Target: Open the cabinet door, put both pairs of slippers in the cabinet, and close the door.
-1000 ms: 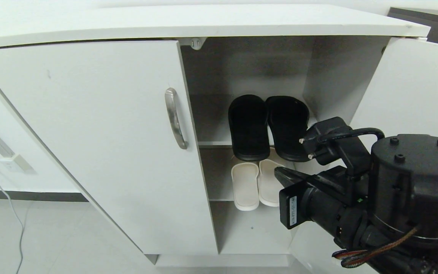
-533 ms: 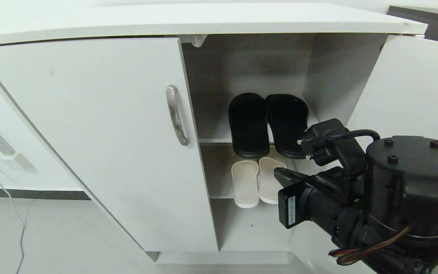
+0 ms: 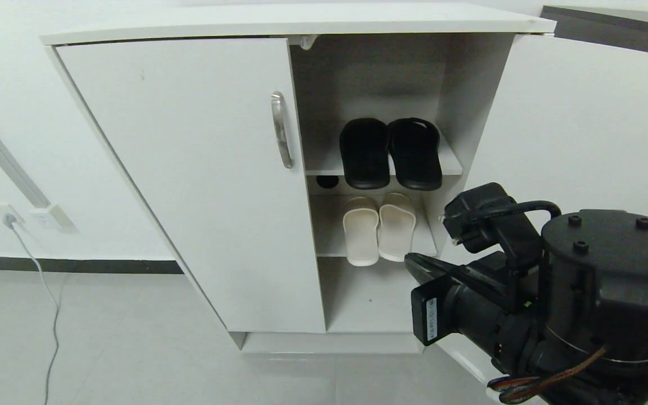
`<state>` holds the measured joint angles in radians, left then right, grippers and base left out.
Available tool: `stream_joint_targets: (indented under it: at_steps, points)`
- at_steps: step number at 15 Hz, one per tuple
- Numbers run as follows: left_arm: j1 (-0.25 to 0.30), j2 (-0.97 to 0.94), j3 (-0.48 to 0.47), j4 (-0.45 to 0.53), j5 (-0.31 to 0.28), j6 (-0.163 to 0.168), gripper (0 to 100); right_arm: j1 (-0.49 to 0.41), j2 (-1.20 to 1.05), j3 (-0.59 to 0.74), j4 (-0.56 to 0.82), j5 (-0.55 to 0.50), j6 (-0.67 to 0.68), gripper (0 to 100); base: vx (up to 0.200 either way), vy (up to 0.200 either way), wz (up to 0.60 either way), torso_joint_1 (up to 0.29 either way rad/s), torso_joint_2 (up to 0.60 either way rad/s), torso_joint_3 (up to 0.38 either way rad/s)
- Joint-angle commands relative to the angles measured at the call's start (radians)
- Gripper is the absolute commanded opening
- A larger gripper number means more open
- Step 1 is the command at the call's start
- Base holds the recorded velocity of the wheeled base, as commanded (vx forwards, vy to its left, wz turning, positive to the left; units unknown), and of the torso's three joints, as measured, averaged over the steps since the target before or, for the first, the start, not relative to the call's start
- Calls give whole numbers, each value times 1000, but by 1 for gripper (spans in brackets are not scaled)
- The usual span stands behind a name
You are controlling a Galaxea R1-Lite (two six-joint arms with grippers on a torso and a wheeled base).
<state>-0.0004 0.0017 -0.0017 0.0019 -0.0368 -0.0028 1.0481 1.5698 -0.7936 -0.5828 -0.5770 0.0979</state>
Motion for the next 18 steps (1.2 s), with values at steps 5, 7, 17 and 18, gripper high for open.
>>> stream_joint_targets:
  at_steps: [5, 7, 17, 18]
  points:
    - [-1, 1, 0, 0, 0, 0, 0, -11, 22, 25, -8, 5, -12, 0, -160, 0, 0, 1, 1, 4]
    - [-1, 1, 0, 0, 0, 0, 0, -11, 24, 28, -8, 5, -14, 0, 0, 0, 0, 0, 0, 0]
    - [-1, 1, 0, 0, 0, 0, 0, -11, 38, 28, -8, -4, -27, 0, 0, 0, 0, 0, 0, 0]
    - [0, 1, 0, 1, 0, 0, 0, -11, 36, 27, -9, -4, -26, 0, 0, 0, 0, 0, 0, 0]
